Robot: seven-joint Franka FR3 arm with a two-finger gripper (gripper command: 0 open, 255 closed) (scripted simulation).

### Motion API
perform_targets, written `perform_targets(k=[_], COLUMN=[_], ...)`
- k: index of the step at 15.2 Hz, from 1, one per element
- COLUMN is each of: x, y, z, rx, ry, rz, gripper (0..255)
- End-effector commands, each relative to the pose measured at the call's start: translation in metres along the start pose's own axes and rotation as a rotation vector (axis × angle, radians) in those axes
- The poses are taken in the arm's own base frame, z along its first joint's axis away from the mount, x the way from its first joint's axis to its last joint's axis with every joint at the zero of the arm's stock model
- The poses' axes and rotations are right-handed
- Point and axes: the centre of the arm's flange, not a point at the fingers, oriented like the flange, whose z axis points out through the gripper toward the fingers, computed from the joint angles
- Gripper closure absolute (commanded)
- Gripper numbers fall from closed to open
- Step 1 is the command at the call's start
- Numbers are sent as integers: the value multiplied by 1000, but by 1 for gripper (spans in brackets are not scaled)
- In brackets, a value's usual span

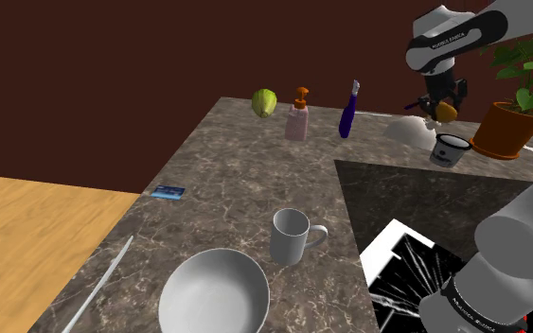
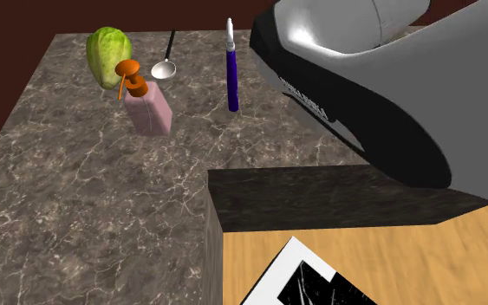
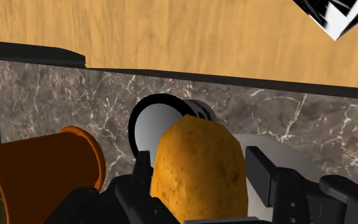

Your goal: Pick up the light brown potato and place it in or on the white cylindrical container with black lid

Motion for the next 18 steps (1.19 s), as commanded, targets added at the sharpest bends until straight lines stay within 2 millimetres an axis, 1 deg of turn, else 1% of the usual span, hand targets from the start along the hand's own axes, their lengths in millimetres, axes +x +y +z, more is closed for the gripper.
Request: perform_targets(k=[1,7,18], x=[2,-3,2], y=[24,91,59], z=[12,54,103], rx=[-1,-1,-1], ry=[1,1,1], rz=[-1,-1,-1], gripper=[255,255,255])
